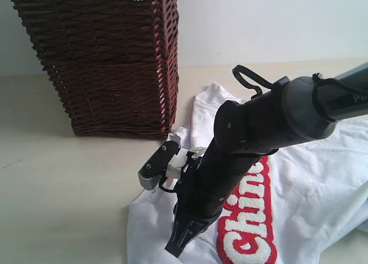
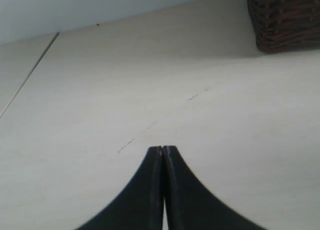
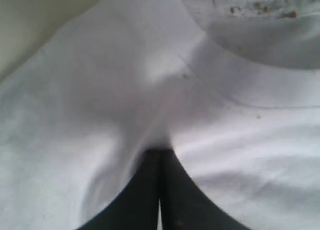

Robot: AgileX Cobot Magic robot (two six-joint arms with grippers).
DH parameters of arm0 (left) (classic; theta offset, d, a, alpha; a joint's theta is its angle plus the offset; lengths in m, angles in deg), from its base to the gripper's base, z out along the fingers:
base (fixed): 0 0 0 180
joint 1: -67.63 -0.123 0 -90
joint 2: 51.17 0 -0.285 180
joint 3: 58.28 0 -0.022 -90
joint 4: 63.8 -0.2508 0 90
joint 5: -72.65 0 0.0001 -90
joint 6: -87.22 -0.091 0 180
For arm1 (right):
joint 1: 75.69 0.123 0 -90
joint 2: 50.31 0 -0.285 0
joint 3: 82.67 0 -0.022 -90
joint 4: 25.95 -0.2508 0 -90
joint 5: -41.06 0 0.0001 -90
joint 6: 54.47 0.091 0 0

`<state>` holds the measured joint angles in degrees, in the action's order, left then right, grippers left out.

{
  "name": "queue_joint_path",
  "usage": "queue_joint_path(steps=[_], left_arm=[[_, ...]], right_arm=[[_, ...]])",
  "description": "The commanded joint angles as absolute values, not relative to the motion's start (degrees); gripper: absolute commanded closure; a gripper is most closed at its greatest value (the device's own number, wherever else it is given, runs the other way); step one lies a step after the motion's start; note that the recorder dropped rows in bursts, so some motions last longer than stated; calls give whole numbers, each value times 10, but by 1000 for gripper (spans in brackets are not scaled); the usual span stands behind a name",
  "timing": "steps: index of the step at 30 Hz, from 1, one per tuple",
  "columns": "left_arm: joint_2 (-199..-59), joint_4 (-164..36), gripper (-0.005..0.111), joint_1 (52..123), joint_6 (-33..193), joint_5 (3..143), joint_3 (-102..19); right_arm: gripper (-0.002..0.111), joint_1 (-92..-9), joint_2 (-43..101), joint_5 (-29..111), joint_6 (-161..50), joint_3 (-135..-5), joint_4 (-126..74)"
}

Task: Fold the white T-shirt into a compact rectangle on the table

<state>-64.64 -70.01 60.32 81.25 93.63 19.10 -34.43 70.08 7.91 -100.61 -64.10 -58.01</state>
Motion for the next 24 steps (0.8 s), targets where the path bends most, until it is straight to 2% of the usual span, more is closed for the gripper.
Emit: queue_joint_path(steps=[1, 7, 18, 24], left_arm=[[-647, -695, 107, 602, 816, 933, 189], [-647, -695, 107, 602, 816, 933, 189], [-647, -695, 107, 602, 816, 933, 189], [-647, -695, 107, 602, 816, 933, 189]], right_arm=[[108, -347, 702, 119, -1007, -642, -582], [108, -344, 727, 150, -1004, -641, -585], [108, -337, 726, -8, -1091, -652, -635], [108, -337, 726, -78, -1212, -652, -713]])
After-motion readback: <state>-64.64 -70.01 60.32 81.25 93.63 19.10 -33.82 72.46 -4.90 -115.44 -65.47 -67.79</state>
